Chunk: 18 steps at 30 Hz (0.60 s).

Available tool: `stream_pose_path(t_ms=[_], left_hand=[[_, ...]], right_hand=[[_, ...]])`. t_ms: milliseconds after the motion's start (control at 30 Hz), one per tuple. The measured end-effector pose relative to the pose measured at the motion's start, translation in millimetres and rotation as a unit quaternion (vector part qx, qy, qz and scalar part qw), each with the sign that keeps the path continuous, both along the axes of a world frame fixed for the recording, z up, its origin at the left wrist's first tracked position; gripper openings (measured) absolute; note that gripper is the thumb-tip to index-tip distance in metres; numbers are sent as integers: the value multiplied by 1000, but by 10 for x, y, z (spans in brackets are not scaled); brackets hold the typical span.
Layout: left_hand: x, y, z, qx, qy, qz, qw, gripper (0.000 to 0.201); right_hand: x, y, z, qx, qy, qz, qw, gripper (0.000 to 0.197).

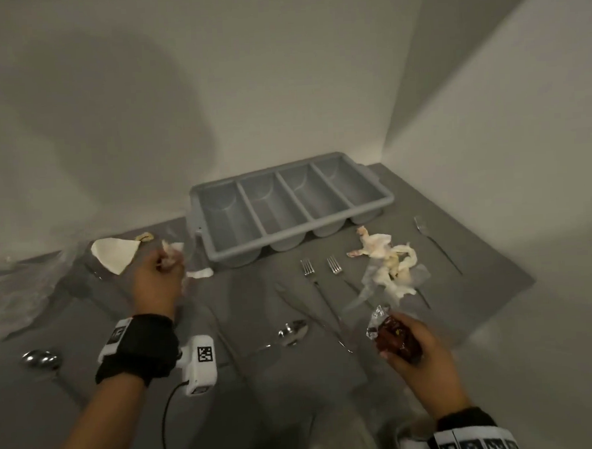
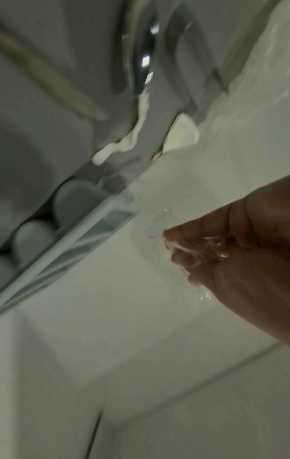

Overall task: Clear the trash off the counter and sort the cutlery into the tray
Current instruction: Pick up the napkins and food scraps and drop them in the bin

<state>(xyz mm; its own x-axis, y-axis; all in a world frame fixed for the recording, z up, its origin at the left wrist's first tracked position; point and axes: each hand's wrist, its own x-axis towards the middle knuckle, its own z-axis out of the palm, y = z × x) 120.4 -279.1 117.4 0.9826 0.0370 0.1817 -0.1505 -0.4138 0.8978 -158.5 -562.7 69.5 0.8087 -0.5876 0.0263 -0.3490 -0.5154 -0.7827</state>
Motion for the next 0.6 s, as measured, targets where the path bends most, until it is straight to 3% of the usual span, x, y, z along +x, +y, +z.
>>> stream_pose_path(t_ms=[133,267,433,600], left_hand=[[-1212,-746,186,-81,10,-119,990,12],[-2246,-1514,-305,-105,129,-242,956,29],[-3143,-2262,-1153,94,239,-412,874,19],[-3530,-2939,-1859,251,249,-565,745,36]], right_hand=[[-751,-262,-72,7,-2,-52,999,67],[-1513,-491,-189,58,4,-117,991,66],[-2342,-763,-542,178,13,-260,949,60],[-2827,-977,-1052,236,2,-394,888,56]])
